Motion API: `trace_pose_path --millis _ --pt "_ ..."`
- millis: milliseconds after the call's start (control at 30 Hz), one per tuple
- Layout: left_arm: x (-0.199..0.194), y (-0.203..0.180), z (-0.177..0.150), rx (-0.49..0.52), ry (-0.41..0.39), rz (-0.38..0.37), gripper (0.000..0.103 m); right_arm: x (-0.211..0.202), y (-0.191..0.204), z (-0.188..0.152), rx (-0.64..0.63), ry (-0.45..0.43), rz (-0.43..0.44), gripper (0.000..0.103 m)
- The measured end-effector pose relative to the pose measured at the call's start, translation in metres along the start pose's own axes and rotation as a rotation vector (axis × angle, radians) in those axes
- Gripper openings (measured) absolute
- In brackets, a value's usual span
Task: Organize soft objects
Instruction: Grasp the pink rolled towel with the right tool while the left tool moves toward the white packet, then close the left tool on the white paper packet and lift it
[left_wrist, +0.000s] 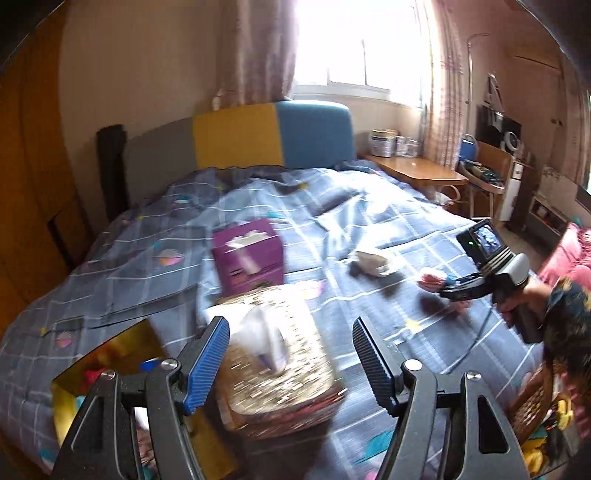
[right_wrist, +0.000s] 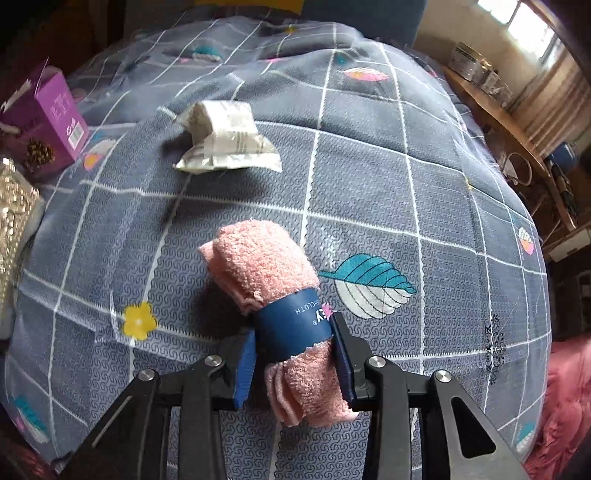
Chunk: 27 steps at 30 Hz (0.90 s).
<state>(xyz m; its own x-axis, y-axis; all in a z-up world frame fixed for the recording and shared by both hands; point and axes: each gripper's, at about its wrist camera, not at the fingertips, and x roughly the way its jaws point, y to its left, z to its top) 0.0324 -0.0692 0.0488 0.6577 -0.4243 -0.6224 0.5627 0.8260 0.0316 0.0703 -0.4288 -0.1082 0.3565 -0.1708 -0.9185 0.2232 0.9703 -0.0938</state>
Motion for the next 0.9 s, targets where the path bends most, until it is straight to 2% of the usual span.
trace_pose_path --millis 67,167,333,600,900 --pt "0.012 -0.013 0.011 0.001 0.022 -0.045 0.07 -0.002 -0.009 0.001 0.066 -0.029 0.005 0.038" --pt "0.039 -0.038 0.029 -0.023 0.078 -0.121 0.07 0.006 -0.017 -0.001 0.122 -0.008 0.002 0.039" --pt "0.096 -0.072 0.051 -0.084 0.192 -0.207 0.07 0.014 -0.013 -0.002 0.122 0.018 -0.007 0.039" --pt "0.205 -0.108 0.07 -0.192 0.382 -0.235 0.07 0.014 -0.006 -0.003 0.101 0.038 -0.018 0.04" --pt "0.303 -0.125 0.089 -0.254 0.502 -0.216 0.07 0.011 -0.006 -0.006 0.092 0.045 -0.008 0.04"
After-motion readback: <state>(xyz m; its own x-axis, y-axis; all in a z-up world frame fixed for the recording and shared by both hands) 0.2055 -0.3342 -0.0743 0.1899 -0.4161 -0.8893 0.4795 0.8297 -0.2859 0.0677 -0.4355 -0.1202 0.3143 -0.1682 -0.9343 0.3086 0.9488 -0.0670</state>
